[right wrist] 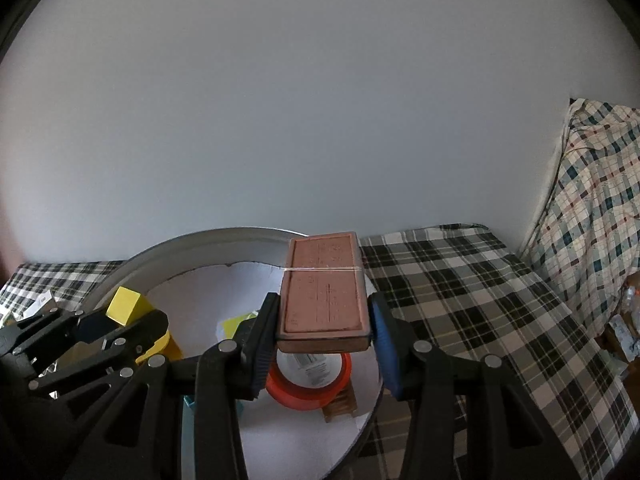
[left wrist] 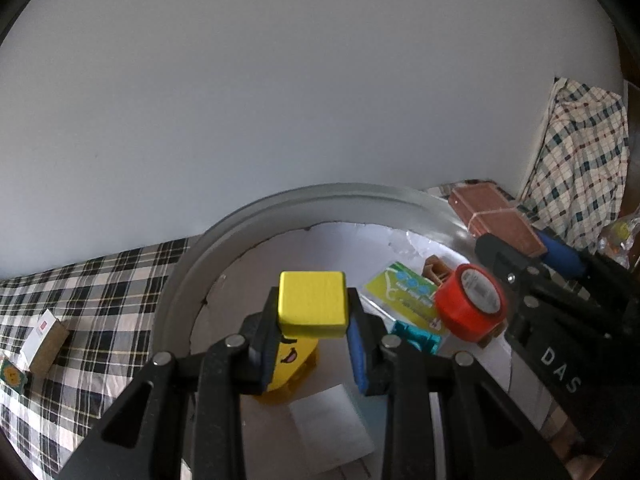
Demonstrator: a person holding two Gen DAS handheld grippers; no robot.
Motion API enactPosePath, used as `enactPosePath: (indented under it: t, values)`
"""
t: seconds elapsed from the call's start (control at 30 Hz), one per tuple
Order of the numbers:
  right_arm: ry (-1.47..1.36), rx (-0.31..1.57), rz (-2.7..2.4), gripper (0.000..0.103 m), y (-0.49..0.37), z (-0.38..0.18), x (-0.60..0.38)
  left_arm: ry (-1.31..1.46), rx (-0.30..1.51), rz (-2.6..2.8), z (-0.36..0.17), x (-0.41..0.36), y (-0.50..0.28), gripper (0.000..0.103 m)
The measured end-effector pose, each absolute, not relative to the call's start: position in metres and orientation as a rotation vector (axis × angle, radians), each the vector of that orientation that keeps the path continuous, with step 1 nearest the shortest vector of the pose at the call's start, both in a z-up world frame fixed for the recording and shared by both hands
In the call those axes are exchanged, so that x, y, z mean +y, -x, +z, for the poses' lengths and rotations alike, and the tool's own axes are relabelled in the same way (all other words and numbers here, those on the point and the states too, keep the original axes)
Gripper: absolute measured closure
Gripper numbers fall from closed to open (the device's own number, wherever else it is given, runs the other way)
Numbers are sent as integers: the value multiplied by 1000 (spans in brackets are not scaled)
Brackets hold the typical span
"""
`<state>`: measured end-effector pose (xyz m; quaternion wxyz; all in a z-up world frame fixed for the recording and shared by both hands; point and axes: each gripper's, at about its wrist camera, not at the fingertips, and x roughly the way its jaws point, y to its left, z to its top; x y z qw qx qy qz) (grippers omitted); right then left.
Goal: Organize rigid objects
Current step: 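Open both grippers to drop the yellow cube and brown box into the tin, then withdraw both grippers from the tin toward the white brick and white box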
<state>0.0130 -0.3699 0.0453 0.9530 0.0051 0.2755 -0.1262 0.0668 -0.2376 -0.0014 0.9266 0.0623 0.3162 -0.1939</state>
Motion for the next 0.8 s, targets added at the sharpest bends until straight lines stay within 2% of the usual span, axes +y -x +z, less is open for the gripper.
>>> enactPosePath:
  t: [0.1,0.17,0.2,0.23,0.27,0.3,0.33,0.37,0.4,0.43,0.8]
  values:
    - [-12,577,-238,55,-16,42,-369,-131,664,-367,-3,-236,-68,74]
    - [-13,585,-231,55,-17,40,-367,-136,671,-357,-3,-234,-68,56]
    - [-13,589,-231,53,-17,39,-367,-125,666,-348,-1,-232,-67,38]
    - [-12,588,-235,50,-17,40,-367,-113,647,-323,1,-229,-64,25]
    - [-13,577,-250,46,-15,42,-367,-103,618,-290,4,-225,-61,18]
    - [-16,551,-272,42,-11,46,-369,-98,598,-265,7,-222,-60,3]
    - [-21,532,-284,39,-8,48,-372,-88,581,-245,9,-219,-58,0]
    - [-37,505,-300,32,-4,52,-376,-79,575,-249,11,-216,-57,0]
    - [-57,486,-301,19,-1,54,-379,-68,573,-266,12,-214,-55,0]
    - [-87,457,-300,16,3,57,-384,-63,572,-280,13,-213,-54,0]
    - [-87,357,-307,15,19,63,-381,-87,470,-228,17,-196,-29,0]
